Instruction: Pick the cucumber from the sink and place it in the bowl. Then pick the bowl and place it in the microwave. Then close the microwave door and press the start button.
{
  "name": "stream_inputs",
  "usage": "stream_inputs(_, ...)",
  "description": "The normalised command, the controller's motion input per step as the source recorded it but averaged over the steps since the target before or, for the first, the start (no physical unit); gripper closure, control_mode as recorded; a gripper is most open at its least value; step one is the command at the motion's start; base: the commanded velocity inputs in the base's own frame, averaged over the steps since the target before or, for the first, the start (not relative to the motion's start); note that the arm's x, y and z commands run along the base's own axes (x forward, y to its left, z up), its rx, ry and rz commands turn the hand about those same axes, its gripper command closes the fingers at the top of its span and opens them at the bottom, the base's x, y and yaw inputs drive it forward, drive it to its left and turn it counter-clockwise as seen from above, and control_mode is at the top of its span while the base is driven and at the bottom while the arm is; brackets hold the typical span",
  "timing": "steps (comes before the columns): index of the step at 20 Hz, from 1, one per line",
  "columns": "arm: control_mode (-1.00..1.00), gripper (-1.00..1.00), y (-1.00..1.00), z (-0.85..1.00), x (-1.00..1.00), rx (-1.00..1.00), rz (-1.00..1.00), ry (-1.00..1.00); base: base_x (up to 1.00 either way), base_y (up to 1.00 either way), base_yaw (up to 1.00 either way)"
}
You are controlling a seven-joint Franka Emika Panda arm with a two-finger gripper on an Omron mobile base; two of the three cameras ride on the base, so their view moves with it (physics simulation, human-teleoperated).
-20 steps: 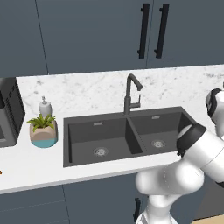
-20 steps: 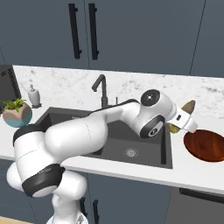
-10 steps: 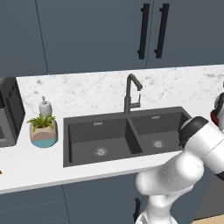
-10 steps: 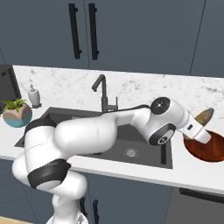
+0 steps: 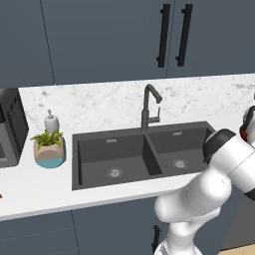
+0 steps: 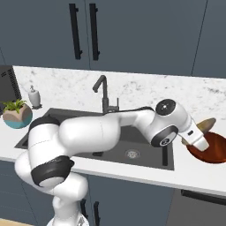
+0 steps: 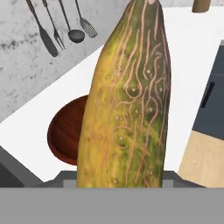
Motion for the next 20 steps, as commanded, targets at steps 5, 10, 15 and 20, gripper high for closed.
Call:
stream_inputs(5,-1.0,1.0,-0.03,-0.26,0.01,0.04,-0.03,0.0,0.0,0.0,0.0)
stream_inputs(10,-1.0,1.0,0.0,-0.28,0.06,0.02,-0.04,0.02,0.0,0.0,0.0)
stream_inputs(15,-1.0,1.0,0.0,-0.27,0.06,0.01,-0.03,0.01,0.0,0.0,0.0)
stream_inputs(20,-1.0,1.0,0.0,-0.05,0.14,0.04,-0.02,0.05,0.0,0.0,0.0)
